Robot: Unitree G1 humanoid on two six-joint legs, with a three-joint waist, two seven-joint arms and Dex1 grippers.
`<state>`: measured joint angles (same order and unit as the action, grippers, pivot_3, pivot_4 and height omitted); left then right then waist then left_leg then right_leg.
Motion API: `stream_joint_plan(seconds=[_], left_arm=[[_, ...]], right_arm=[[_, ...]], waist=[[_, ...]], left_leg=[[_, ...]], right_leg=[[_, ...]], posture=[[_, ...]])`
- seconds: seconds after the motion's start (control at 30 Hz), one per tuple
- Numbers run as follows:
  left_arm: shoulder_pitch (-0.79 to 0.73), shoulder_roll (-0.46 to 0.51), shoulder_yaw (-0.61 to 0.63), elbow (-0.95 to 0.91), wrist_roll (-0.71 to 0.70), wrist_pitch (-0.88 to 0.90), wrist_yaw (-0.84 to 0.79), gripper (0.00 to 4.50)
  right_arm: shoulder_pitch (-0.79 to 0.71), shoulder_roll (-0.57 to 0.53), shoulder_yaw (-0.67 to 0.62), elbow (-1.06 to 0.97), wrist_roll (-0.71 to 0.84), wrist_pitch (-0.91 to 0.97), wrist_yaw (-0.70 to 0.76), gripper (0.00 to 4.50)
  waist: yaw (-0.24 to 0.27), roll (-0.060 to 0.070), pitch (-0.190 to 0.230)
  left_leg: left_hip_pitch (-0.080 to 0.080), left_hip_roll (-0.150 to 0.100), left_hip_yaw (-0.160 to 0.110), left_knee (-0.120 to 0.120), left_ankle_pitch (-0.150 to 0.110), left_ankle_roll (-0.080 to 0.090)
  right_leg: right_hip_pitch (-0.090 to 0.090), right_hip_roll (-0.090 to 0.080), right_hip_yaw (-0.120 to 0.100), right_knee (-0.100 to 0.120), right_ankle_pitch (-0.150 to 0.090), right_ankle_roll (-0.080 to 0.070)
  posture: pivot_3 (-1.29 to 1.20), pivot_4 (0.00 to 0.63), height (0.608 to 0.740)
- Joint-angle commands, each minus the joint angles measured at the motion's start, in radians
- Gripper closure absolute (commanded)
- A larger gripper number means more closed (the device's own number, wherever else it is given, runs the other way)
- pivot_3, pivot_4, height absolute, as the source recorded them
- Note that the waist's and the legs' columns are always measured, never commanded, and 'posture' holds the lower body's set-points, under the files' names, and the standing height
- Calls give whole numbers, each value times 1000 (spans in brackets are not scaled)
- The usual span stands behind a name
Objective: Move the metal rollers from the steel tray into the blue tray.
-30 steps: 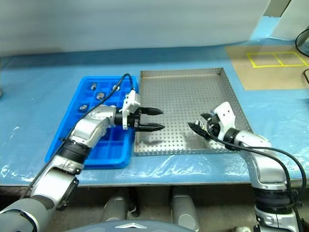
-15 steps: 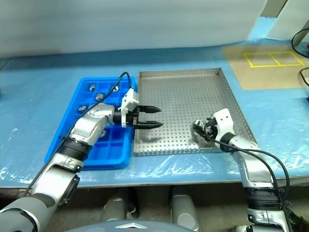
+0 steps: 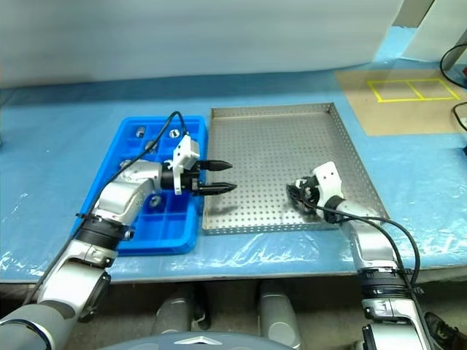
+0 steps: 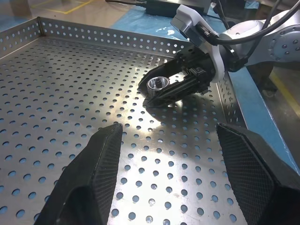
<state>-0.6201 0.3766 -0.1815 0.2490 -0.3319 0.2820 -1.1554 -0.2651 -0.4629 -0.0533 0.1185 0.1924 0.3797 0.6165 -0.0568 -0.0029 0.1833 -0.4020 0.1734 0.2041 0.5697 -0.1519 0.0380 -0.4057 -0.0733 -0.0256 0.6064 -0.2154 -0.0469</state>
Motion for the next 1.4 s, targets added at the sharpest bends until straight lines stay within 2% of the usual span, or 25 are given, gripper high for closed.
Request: stream_joint_plan(seconds=[0.03, 0.1, 0.33, 0.5, 0.63, 0.8, 1.07, 1.2, 1.4], left_arm=[[10, 24, 25, -54, -7, 4, 2, 1100], [30, 41, 21, -88, -12, 16, -1, 1100], [68, 96, 76, -156, -26, 61, 44, 1100], [93, 181, 167, -217, -52, 101, 84, 1100], [127, 227, 238, -238, -49, 110, 147, 1100], [238, 249, 295, -384, -81, 168, 214, 1100], [465, 271, 402, -646, -163, 284, 319, 1100], [593, 269, 442, -780, -226, 332, 353, 1100], [689, 273, 471, -874, -261, 373, 422, 1100]], right_arm=[[-8, 10, 28, 21, -3, -1, 18, 2463], [-12, 9, 48, 15, -16, -3, 22, 2814], [-97, 49, 66, -65, 3, 38, 22, 2813], [-203, 72, 116, -136, 74, 101, 127, 2813], [-253, 103, 176, -83, 91, 114, 206, 2813], [-300, 130, 257, -37, 101, 101, 316, 2813], [-400, 166, 326, 41, 100, 78, 461, 2813], [-396, 165, 364, 51, 95, 80, 525, 2813], [-355, 174, 414, 3, 111, 124, 565, 2813]], waist=[[0, 0, 0], [0, 0, 0], [2, 0, 0], [18, 1, 1], [52, 1, 0], [99, 1, 1], [155, 1, 1], [175, 0, 1], [211, 0, 1]], left_leg=[[0, 0, 0, 0, 0, 0], [0, 0, 0, 0, 0, 0], [1, 1, 0, -2, 1, -1], [0, 0, 0, -4, 1, -2], [0, 1, 0, -8, 2, -3], [-4, 0, 1, -9, 2, -3], [-2, 1, 0, -10, 3, -6], [-3, 0, 0, -12, 4, -6], [-2, 0, 0, -17, 5, -8]], right_leg=[[0, 0, 0, 0, 0, 0], [0, 0, 0, 0, 0, 0], [-1, 0, 0, 1, 0, 0], [-4, 0, 0, 1, 0, 0], [-5, 0, 0, 0, -1, -1], [-9, -1, -1, 0, -1, -2], [-9, -1, -1, 2, -1, -1], [-10, -1, -1, 1, -1, -1], [-12, -1, -1, 1, -2, 0]], posture=[[-305, 150, 740], [-297, 150, 740], [-248, 150, 740], [-183, 150, 740], [-57, 150, 740], [70, 150, 740], [222, 150, 740], [286, 150, 740], [345, 150, 740]])
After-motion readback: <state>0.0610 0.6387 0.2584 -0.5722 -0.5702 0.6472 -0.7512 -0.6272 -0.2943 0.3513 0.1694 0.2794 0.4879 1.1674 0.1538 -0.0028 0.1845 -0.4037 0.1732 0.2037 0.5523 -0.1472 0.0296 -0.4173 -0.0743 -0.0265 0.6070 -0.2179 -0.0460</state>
